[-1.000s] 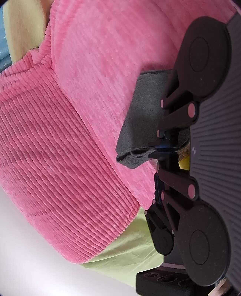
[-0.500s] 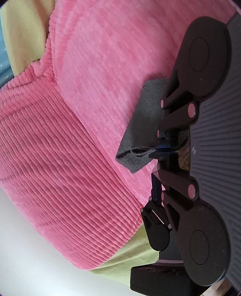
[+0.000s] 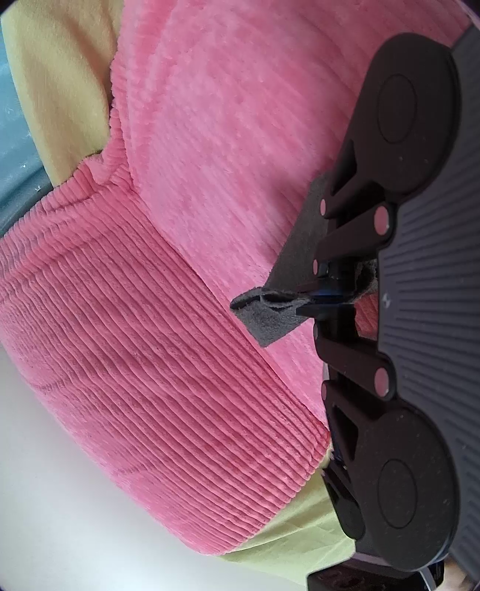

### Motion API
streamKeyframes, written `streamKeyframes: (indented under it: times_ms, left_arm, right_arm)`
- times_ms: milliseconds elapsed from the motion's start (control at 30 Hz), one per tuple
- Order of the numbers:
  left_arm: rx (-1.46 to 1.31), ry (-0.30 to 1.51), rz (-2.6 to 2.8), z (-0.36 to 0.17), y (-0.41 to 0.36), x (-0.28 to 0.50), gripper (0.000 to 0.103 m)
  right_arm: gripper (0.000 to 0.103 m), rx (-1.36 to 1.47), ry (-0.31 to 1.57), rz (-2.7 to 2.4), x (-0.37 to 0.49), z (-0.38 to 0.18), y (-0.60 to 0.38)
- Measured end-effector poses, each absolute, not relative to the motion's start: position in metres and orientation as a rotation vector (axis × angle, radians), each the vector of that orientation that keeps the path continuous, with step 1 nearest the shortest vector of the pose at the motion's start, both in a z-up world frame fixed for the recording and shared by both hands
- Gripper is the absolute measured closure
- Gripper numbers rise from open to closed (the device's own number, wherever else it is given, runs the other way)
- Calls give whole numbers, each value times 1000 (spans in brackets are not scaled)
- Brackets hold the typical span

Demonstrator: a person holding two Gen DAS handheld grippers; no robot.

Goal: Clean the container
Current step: 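Turn the jar upright with the left gripper while the right gripper lifts the cloth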

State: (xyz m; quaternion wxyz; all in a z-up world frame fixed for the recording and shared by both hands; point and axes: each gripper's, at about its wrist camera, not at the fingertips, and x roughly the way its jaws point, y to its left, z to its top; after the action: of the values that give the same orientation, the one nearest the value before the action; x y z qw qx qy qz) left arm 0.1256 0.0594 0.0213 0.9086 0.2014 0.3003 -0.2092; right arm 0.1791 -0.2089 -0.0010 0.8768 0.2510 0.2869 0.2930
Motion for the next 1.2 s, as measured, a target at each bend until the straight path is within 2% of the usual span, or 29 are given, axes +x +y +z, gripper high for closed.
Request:
streamKeyframes:
  times_ms: [333, 633, 833, 1200]
  left_arm:
    - [444, 669, -398, 7, 71, 119, 14]
    - [326, 510, -410, 12, 67, 118, 15]
    - [322, 540, -440, -14, 67, 124, 15]
    - [288, 474, -412, -23, 67, 115, 17]
  right_arm:
    - [99, 507, 608, 606, 181, -1, -205]
    - [99, 513, 591, 586, 179, 0, -209]
    - [99, 506, 587, 588, 179, -1, -207]
    - [99, 401, 526, 752, 163, 11, -177]
